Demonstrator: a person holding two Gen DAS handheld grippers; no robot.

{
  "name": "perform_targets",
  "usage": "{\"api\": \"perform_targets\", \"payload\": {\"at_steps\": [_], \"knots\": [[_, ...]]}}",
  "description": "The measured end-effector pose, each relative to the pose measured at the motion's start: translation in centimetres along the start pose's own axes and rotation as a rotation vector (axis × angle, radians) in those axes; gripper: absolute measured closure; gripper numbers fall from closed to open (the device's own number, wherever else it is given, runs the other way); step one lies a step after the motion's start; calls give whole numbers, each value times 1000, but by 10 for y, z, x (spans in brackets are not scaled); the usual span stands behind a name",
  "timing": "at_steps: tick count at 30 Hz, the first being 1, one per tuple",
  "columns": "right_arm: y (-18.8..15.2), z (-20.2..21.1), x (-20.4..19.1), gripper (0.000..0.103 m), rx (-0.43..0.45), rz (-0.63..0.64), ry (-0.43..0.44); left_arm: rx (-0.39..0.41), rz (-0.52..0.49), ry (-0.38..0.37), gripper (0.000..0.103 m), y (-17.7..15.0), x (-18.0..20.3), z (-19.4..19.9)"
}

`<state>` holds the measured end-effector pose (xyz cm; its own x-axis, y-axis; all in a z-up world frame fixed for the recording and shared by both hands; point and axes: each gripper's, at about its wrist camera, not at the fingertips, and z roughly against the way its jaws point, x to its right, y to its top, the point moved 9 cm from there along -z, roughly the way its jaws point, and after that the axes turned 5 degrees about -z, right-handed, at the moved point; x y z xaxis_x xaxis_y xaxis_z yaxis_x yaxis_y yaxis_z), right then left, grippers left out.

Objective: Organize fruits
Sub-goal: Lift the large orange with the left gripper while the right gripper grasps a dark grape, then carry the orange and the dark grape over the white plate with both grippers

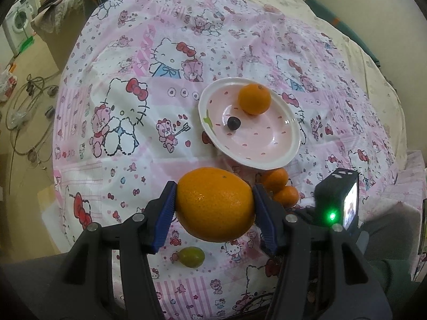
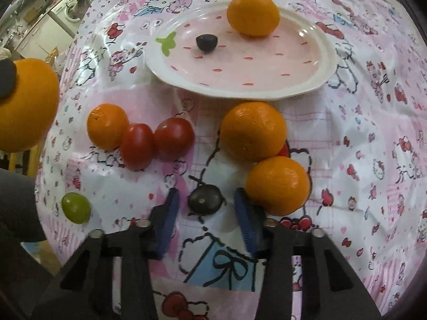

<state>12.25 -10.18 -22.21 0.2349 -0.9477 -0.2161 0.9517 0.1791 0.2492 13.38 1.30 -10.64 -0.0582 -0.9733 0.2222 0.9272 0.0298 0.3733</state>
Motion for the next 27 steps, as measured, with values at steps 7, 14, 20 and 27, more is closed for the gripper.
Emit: {"api": "perform_targets", "payload": {"at_steps": [7,14,20,27], "knots": [[-3,7,3,78,6,-29,78,10,7,16,50,1,-7,0],[-12,22,-1,78,-5,-45,149,6,18,35,50,-1,-14,-2],[-11,49,-6,78,22,-78,224,9,26,52,50,3,-17,-3],[26,90,17,78,124,-146,277,19,-2,76,50,20,-15,-4]]}}
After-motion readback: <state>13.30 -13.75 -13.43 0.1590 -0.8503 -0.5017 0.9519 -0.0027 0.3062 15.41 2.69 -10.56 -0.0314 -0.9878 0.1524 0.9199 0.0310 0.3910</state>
